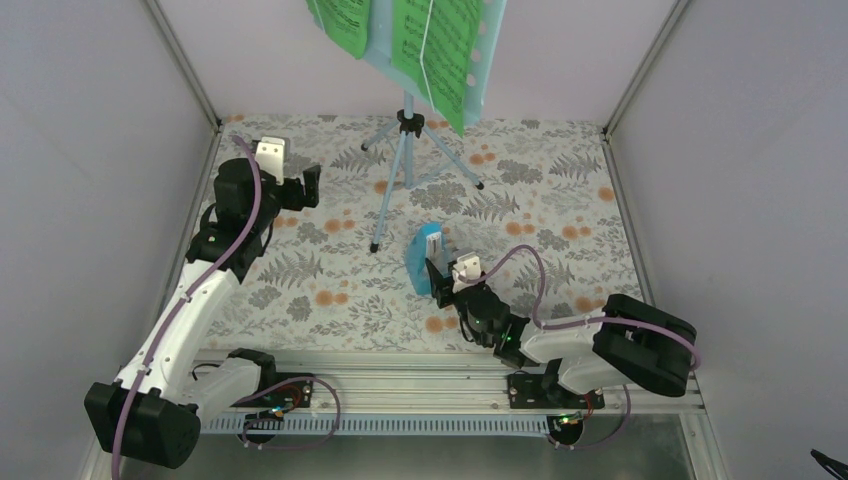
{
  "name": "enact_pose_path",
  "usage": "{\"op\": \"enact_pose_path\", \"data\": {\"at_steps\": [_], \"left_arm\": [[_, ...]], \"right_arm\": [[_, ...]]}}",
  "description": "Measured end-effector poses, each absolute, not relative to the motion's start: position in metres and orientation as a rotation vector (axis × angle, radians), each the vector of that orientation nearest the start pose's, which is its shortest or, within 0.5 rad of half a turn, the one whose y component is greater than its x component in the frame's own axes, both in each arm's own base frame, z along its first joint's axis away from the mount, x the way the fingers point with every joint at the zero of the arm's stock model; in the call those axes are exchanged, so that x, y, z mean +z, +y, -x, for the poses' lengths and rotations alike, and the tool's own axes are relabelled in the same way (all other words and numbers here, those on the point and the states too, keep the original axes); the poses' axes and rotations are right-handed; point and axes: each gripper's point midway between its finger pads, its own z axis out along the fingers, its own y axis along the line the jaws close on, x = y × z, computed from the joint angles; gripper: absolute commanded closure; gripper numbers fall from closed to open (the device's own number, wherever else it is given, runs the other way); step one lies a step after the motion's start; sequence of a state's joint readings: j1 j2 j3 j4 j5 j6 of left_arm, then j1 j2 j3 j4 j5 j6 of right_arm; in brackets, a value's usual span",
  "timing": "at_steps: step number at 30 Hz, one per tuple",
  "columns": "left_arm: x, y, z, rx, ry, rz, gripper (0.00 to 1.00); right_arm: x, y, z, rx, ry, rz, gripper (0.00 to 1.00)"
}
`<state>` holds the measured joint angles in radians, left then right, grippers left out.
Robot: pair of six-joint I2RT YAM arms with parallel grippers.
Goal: Pack up the instrument practice props
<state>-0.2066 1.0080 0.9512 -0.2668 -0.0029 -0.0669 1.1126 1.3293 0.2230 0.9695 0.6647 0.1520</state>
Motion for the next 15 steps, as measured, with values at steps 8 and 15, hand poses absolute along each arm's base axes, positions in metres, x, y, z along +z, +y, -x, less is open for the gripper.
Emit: {"op": "enact_pose_path", "data": {"at_steps": [8,15], "left_arm": [[0.3039,-0.0737,-0.3526,-0.185,1.895,-0.132,0.00],[0.3040,-0.0741,-0.3526,-0.187,1.895,-0.133,0.00]], "right_arm": [[0.1483,0.2501,-0.2403,0.374,1.644,0.342,0.49],[0.1477,0.2516,-0.2399,0.358,1.629,0.373,0.49]]}}
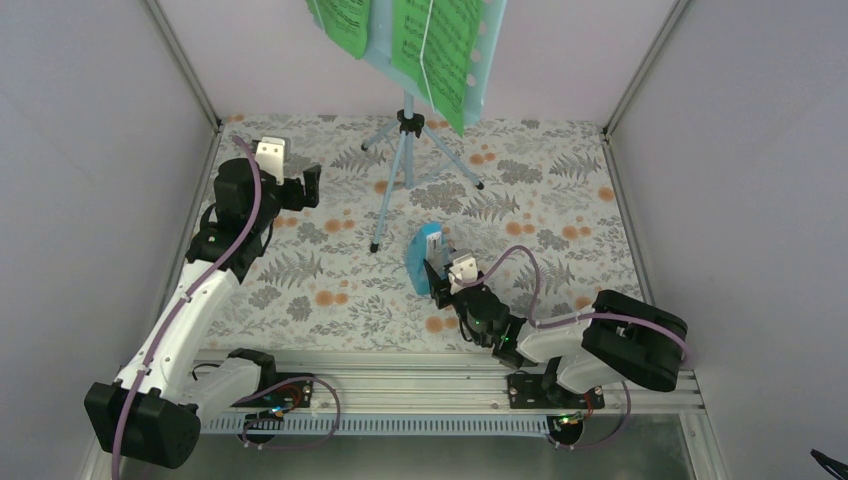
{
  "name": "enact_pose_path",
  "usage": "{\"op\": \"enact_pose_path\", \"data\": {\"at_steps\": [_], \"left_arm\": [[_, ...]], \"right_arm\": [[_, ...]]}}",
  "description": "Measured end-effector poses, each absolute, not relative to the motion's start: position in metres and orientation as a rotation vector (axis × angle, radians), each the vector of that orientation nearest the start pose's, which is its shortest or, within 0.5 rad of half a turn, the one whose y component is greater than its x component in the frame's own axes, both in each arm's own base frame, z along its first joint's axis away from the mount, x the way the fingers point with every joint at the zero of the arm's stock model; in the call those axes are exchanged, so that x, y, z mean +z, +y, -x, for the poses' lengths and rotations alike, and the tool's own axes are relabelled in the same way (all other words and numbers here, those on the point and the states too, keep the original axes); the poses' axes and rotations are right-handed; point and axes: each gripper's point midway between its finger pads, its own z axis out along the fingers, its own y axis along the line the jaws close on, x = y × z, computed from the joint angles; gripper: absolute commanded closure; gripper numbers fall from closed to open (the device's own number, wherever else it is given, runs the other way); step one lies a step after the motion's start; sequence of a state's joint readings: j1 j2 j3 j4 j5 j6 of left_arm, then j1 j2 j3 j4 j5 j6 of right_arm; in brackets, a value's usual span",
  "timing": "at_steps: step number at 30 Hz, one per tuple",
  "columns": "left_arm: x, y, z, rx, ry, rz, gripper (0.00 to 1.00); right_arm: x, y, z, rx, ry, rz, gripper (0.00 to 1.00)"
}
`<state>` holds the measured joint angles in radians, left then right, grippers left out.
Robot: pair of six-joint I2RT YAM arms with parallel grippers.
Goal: Pack up the instrument practice props
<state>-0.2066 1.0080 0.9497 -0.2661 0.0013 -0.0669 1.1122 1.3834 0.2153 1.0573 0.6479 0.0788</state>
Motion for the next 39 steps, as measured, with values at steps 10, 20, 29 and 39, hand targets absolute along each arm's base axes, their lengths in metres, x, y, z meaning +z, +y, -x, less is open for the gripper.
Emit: {"op": "enact_pose_path", "data": {"at_steps": [10,20,29,39], "left_arm": [[0.3041,-0.0742,-0.3526,-0.188,1.895,-0.134,0.00],[0.3042,-0.0743,-0.3526,-0.188,1.894,-0.134,0.00],[0.3042,-0.0743,-0.3526,-0.188,1.894,-0.135,0.00],[0.3041,-0.0747,-0.3525,-0.191,1.894,-0.136,0.00]], "right_arm": [[0.1477,0.2531,-0.2396,0.355,1.620,0.389,0.49],[0.1503,0.2534,-0.2394,0.362,1.612,0.386,0.49],[0.1538,0.2529,-0.2415,0.371,1.595,0.371,0.49],[0.1479,0.2515,-0.2451,0.366,1.594,0.361,0.49]]}}
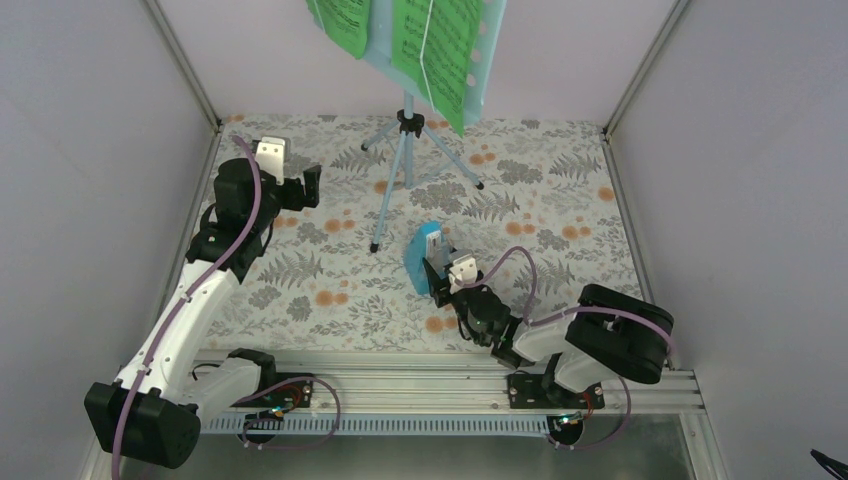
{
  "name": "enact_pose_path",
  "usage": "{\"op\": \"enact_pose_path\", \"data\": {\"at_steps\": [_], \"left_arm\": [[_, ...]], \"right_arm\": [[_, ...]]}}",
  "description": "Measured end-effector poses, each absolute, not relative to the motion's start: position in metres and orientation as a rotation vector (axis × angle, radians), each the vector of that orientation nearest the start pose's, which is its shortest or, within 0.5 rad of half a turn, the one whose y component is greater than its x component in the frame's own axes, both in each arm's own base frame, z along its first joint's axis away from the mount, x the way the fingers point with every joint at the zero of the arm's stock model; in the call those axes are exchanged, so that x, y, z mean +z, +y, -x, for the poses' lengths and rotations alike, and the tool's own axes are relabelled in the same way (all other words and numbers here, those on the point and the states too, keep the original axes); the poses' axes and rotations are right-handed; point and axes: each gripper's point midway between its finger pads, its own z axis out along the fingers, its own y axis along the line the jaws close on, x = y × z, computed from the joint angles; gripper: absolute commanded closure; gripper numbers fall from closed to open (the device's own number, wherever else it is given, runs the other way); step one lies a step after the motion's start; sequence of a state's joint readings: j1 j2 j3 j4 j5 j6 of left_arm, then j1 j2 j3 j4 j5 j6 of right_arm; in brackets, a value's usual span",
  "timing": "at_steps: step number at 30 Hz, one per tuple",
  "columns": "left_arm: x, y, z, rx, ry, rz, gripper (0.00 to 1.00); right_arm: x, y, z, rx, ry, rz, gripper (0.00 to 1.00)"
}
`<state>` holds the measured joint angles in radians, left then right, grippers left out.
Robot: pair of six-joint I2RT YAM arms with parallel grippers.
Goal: Pack up the instrument practice props
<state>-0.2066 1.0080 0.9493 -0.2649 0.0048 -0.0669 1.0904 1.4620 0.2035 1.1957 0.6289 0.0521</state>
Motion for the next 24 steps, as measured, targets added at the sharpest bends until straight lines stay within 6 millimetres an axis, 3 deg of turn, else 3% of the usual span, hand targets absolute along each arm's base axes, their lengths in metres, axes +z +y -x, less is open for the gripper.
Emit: {"op": "enact_pose_path", "data": {"at_steps": [24], "left_arm": [[0.3041,-0.0780,-0.3518,-0.209,1.894,-0.149,0.00]], "right_arm": [[0.1453,0.2606,-0.2509,0.385,1.602,0.390,0.46]]}}
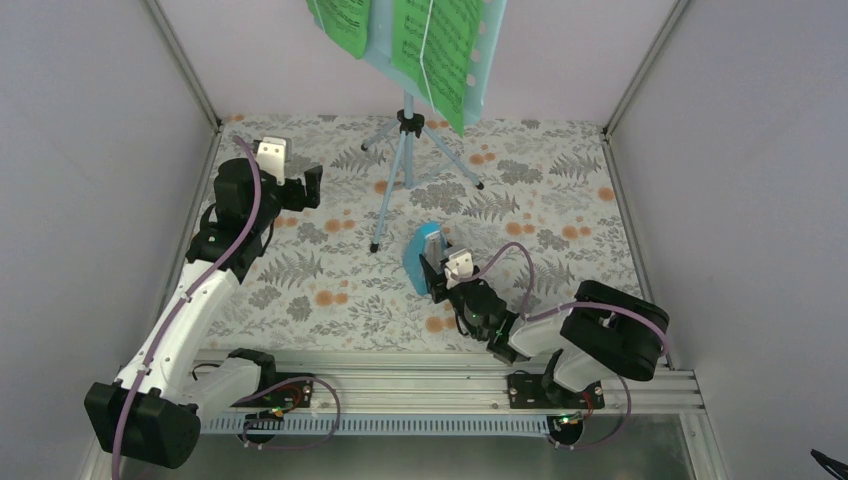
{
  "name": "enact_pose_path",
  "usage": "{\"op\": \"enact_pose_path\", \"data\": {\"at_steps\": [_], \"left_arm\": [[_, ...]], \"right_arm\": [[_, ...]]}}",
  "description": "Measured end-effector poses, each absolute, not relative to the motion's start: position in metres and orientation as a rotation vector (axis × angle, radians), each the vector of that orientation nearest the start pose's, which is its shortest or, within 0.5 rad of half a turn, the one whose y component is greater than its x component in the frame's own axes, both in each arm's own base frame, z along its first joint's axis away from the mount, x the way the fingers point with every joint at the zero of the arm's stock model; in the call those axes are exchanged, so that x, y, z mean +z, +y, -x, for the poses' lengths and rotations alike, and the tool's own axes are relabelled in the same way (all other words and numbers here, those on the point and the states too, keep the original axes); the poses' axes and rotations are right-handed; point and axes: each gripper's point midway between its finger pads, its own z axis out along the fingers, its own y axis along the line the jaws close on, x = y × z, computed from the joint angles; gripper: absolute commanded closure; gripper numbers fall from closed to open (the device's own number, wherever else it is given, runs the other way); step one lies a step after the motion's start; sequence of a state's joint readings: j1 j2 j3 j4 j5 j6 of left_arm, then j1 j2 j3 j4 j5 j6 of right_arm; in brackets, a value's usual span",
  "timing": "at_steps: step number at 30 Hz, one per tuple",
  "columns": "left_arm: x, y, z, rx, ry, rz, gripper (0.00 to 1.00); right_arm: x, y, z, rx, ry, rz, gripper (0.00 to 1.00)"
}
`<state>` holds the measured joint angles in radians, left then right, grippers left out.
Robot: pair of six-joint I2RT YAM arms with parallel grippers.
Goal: Pack up the instrument practice props
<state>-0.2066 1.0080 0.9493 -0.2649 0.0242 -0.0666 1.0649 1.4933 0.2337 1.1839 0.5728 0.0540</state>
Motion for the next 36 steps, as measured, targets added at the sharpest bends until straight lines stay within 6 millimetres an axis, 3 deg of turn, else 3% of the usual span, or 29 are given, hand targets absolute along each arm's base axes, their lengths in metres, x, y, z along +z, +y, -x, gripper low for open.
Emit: {"op": "enact_pose_path", "data": {"at_steps": [15,26,36], "left_arm": [[0.304,-0.080,-0.351,-0.222,1.893,-0.159,0.00],[0.302,-0.080,-0.351,-0.222,1.897,-0.159,0.00],[0.302,-0.080,-0.351,-0.222,1.897,-0.159,0.00]], "right_arm": [[0.144,0.265,-0.252,0.393,1.632,0.406,0.35],[0.122,0.265,-0.252,0.350,1.709,0.472,0.28],[0.120,0.270,-0.259,0.339,1.754,0.500,0.21]]}}
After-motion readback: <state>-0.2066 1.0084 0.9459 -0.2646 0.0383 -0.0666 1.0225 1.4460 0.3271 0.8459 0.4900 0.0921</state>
